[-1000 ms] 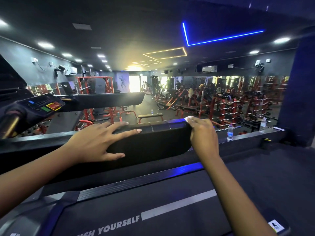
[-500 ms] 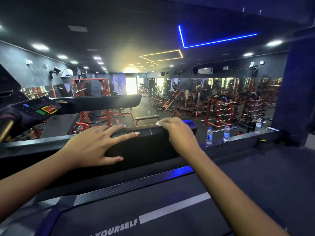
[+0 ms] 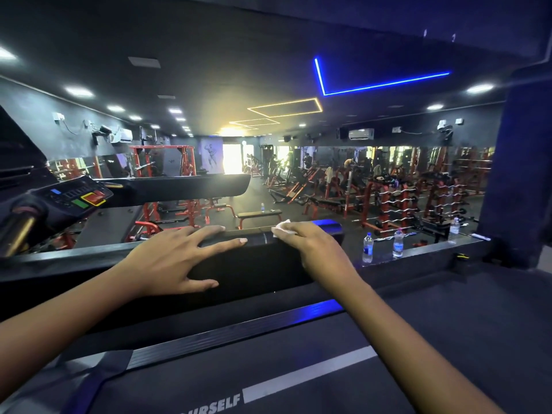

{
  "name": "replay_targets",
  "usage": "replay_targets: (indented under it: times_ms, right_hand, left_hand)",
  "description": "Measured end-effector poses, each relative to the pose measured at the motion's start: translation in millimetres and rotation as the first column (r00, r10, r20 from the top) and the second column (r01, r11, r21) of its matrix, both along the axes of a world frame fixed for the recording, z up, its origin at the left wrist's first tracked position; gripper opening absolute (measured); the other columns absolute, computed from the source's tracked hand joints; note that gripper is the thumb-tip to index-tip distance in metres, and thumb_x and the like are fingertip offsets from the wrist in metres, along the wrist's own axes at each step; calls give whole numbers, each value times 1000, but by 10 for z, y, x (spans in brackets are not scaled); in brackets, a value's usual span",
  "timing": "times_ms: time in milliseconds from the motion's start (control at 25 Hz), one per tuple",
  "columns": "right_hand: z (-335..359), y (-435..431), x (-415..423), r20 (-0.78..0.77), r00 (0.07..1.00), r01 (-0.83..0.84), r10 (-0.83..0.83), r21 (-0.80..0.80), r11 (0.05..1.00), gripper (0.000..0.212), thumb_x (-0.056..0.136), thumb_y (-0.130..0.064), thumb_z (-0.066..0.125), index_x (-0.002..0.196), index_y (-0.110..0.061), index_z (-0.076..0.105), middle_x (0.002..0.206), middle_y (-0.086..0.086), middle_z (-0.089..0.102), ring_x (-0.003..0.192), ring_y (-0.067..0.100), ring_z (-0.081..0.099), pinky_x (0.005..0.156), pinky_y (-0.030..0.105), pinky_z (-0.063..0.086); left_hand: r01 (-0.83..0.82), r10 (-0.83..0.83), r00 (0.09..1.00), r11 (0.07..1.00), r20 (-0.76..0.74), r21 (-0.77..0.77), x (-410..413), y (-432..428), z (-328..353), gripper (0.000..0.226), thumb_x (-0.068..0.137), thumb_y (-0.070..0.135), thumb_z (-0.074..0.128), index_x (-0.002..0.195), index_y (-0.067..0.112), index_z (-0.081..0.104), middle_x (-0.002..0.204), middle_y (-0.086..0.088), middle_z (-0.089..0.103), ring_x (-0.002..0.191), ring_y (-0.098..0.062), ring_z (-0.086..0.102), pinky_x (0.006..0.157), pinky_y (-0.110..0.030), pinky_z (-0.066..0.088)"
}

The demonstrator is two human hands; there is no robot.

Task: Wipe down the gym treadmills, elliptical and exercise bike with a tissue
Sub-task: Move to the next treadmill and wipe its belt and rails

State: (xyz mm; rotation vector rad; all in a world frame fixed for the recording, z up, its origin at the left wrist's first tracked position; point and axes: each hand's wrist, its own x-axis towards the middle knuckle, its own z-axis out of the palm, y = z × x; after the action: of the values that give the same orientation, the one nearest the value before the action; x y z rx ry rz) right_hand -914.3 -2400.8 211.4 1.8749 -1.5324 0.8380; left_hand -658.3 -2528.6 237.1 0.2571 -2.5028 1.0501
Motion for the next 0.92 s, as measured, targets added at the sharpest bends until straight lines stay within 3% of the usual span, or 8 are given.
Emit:
replay_targets:
  times_ms: [120,240,400,520,600,720,800,920]
  right_hand:
    - [-19,-69,-175,94,995,28,-27,-14,999,63,64,24,55,116,-9,66,114,10,65,104,30,61,78,37,52]
    - [-39,-68,-433,153,983,111,-101,-57,992,58,66,22,55,114,-8,67,113,9,66,104,29,61,83,34,49]
    - [-140,-3,-647,369,927,117,-65,-121,986,46,75,12,55,114,-9,67,115,5,65,108,23,59,93,27,44]
    - [-313,30,-649,606,786,70,119,-278,958,49,75,12,45,115,-7,66,119,2,62,111,10,57,99,11,37]
    - [-486,-37,-528,692,696,118,192,-374,920,52,79,20,44,119,-6,63,124,3,61,116,7,54,105,17,36]
    - [-686,-172,-288,776,558,241,295,-491,837,47,85,12,44,125,-6,59,126,-4,59,119,4,52,104,19,38]
    - [-782,-234,-162,829,451,327,330,-497,804,44,89,8,44,128,-9,56,126,-13,55,119,0,50,103,17,37]
    - [-960,-268,17,889,302,396,345,-446,803,45,91,10,46,129,-12,53,126,-8,52,121,8,49,101,22,41]
  left_hand:
    - [7,-7,1000,1000,21,1,-109,28,21,76,86,72,30,151,35,17,133,-6,55,95,-21,66,71,-32,58]
    - [10,-9,999,1000,50,-21,-339,62,79,74,85,72,30,150,35,24,135,-4,54,91,-17,67,64,-27,55]
    - [38,-46,994,996,99,78,-503,41,63,75,85,74,24,149,44,-2,147,-4,41,99,-21,65,64,-29,55]
    - [67,-73,994,995,80,79,-518,17,45,76,86,73,28,150,43,2,145,-4,43,101,-23,65,67,-32,57]
    - [65,-73,994,993,80,98,-519,18,58,76,86,73,29,150,42,4,144,-4,44,102,-24,65,67,-34,57]
    - [70,-79,993,992,87,100,-521,18,53,76,86,72,30,151,41,5,141,-6,45,101,-25,65,70,-35,58]
    - [77,-86,992,992,94,98,-526,16,58,75,86,72,28,150,42,3,141,-6,46,101,-26,65,70,-36,58]
    - [69,-84,990,989,110,132,-524,12,65,75,85,73,25,149,45,-5,144,-6,43,106,-26,63,70,-35,57]
